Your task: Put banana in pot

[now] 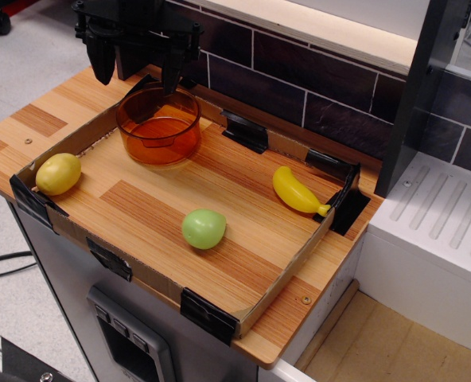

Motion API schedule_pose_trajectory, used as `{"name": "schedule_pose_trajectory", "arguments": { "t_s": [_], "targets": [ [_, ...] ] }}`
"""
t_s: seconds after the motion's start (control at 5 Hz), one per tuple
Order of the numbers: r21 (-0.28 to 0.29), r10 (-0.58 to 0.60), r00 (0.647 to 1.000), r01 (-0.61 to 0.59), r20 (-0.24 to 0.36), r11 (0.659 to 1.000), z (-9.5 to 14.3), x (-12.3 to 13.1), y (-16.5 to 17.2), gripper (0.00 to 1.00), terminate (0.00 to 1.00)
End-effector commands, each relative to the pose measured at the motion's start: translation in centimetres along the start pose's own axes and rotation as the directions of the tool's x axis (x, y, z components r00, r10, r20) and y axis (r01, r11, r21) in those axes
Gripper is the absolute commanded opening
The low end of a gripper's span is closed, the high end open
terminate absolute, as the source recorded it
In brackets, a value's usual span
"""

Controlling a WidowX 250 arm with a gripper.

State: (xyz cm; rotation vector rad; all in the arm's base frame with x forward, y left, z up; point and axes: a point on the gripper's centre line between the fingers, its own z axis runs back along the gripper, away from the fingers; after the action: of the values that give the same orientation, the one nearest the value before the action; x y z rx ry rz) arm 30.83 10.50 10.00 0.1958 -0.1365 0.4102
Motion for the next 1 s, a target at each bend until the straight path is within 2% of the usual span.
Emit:
{"name": "schedule_pose_trajectory", "arguments": {
  "t_s": [0.0, 0.2, 0.4, 0.6, 0.8],
  "targets": [
    [0.000, 0.000, 1.000, 0.000, 0.000, 1.000, 0.0, 0.0, 0.0, 1.00, 0.00],
    [-0.111, 0.070, 0.997, -0.071, -0.015, 0.991, 1.6, -0.2, -2.1, 1.00, 0.00],
    [-0.203, 0.165, 0.984, -0.176, -0.073, 0.963, 3.8, -0.2, -4.1, 1.00, 0.00],
    [-0.265, 0.234, 0.965, -0.258, -0.117, 0.929, 5.0, -0.2, -5.9, 1.00, 0.00],
    [-0.276, 0.331, 0.935, -0.353, -0.126, 0.894, 4.8, -0.4, -8.3, 1.00, 0.00]
  ]
}}
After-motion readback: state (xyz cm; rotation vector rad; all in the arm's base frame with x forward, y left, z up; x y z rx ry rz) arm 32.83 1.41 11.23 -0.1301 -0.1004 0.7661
